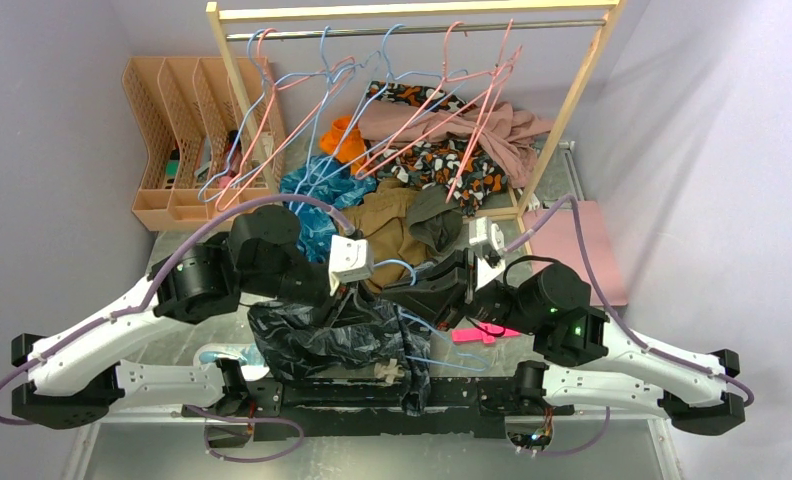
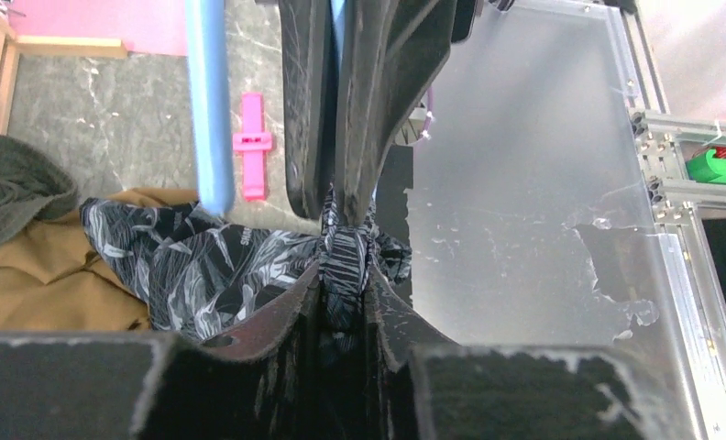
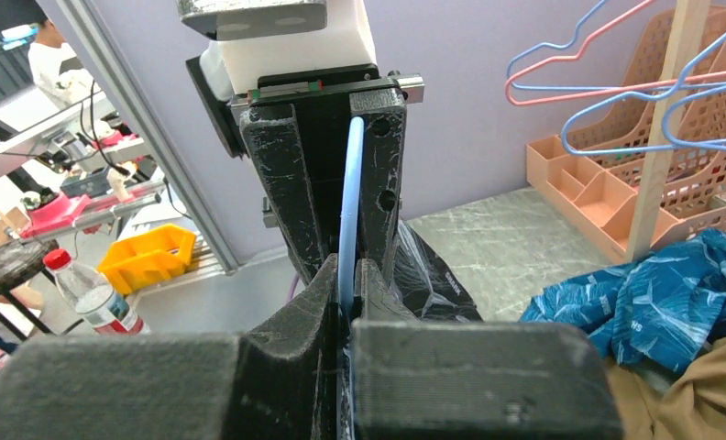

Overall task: Place the shorts on the hanger
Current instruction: Hang the shorts on the hanger.

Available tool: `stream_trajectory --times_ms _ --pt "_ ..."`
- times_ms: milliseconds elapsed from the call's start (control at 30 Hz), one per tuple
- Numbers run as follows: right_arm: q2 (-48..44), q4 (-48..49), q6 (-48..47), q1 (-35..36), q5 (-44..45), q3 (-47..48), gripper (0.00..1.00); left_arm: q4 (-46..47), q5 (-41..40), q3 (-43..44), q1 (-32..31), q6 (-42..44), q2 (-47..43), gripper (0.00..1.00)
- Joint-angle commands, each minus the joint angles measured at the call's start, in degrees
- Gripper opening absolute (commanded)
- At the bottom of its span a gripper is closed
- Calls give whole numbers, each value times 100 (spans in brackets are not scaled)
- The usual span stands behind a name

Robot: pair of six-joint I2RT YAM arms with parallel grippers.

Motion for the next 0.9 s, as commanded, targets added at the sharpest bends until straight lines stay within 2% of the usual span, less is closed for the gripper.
stream_trajectory --times_ms 0,333,433,733,867 --pt "-9 454 81 21 -39 -76 0 613 338 299 28 -156 112 24" --pt "-36 665 115 19 27 -176 0 980 351 166 28 -284 193 26" --pt "-73 714 131 19 19 -227 0 939 323 0 28 -315 184 29" --pt "-93 809 178 23 -115 -305 0 770 145 -310 27 -319 38 58" --pt "-112 909 186 22 -111 -370 0 760 24 -305 28 -350 -72 79"
